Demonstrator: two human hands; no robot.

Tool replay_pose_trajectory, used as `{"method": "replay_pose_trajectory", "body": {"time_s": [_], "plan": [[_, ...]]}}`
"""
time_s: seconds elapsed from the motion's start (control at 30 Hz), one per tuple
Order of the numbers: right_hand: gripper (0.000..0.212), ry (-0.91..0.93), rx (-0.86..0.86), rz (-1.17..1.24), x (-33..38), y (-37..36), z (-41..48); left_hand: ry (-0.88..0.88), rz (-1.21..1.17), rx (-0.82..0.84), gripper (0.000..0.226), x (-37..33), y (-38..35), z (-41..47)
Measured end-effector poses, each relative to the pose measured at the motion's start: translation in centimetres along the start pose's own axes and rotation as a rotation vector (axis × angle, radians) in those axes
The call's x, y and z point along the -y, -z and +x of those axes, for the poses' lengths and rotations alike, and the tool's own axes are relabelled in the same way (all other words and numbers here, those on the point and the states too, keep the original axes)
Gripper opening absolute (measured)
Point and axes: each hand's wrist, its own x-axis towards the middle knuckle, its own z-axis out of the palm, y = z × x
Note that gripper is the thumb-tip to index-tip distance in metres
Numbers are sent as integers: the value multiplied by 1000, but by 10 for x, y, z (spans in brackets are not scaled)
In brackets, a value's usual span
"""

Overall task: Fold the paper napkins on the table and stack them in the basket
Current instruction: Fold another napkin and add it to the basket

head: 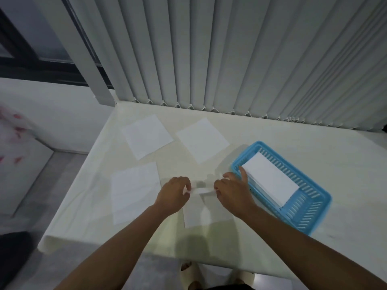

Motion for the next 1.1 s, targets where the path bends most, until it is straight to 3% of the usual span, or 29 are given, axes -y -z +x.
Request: {"method": "replay_pose_trajectory", "body": {"time_s": [0.13, 0.33, 0.5, 0.67, 0.93, 1.1], "plan": [[2, 12, -13, 9, 5, -12, -33, -21, 27, 110, 21, -2, -7, -25], [4, 25, -13, 43, 5, -26, -65, -135, 148, 121, 46, -7, -21, -50], [29, -34, -16, 120, 8, -34, -66, -143, 159, 66, 62, -12, -39, -51], [64, -100, 223, 97, 19, -56, -65, -80, 409, 193, 65, -12, -72, -48], [77, -176, 204, 70, 2, -67, -80, -21, 514, 327, 74, 7, -68, -54], [77, -238, 163, 74, 0, -59, -88, -10, 451, 201, 76, -15, -50, -45]]}}
